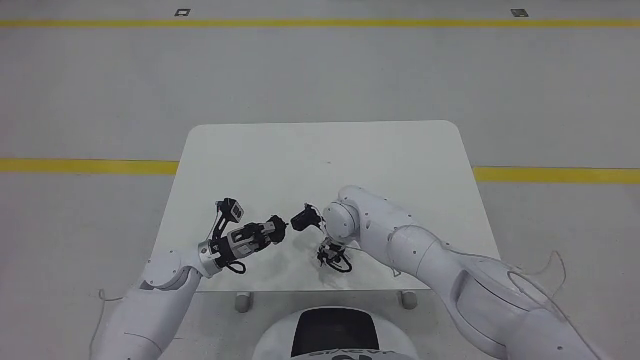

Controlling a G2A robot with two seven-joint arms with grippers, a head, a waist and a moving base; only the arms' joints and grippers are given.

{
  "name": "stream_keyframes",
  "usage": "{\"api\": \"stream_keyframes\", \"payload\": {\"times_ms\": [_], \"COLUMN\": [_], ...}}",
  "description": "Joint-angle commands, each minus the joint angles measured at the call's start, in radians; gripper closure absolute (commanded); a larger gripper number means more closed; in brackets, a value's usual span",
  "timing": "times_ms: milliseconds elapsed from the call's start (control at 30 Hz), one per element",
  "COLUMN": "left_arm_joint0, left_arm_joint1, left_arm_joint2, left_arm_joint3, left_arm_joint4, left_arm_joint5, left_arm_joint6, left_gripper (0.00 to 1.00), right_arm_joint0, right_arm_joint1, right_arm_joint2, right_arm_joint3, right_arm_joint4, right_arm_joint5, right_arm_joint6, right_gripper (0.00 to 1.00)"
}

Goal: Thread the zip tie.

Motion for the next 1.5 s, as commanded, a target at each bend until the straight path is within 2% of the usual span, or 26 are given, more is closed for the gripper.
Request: {"api": "stream_keyframes", "payload": {"times_ms": [0,167,533,800,1133,1467], "left_arm_joint0": [0.0,0.0,0.0,0.0,0.0,0.0], "left_arm_joint1": [0.0,0.0,0.0,0.0,0.0,0.0], "left_arm_joint2": [0.0,0.0,0.0,0.0,0.0,0.0], "left_arm_joint3": [0.0,0.0,0.0,0.0,0.0,0.0], "left_arm_joint4": [0.0,0.0,0.0,0.0,0.0,0.0], "left_arm_joint5": [0.0,0.0,0.0,0.0,0.0,0.0], "left_arm_joint6": [0.0,0.0,0.0,0.0,0.0,0.0], "left_gripper": [1.0,1.0,1.0,1.0,1.0,1.0], "right_arm_joint0": [-0.001,-0.001,-0.001,0.002,-0.021,-0.079], "right_arm_joint1": [-0.003,-0.008,-0.021,-0.02,0.021,0.089], "right_arm_joint2": [0.001,0.004,0.01,0.026,0.066,0.143], "right_arm_joint3": [0.004,0.013,0.039,0.031,-0.07,-0.219], "right_arm_joint4": [-0.002,-0.007,-0.011,-0.025,-0.084,-0.131], "right_arm_joint5": [0.0,-0.007,-0.02,-0.008,0.045,0.052], "right_arm_joint6": [0.002,0.006,0.015,0.012,0.019,0.043], "right_gripper": [0.84,0.91,1.0,1.0,1.0,1.0]}}
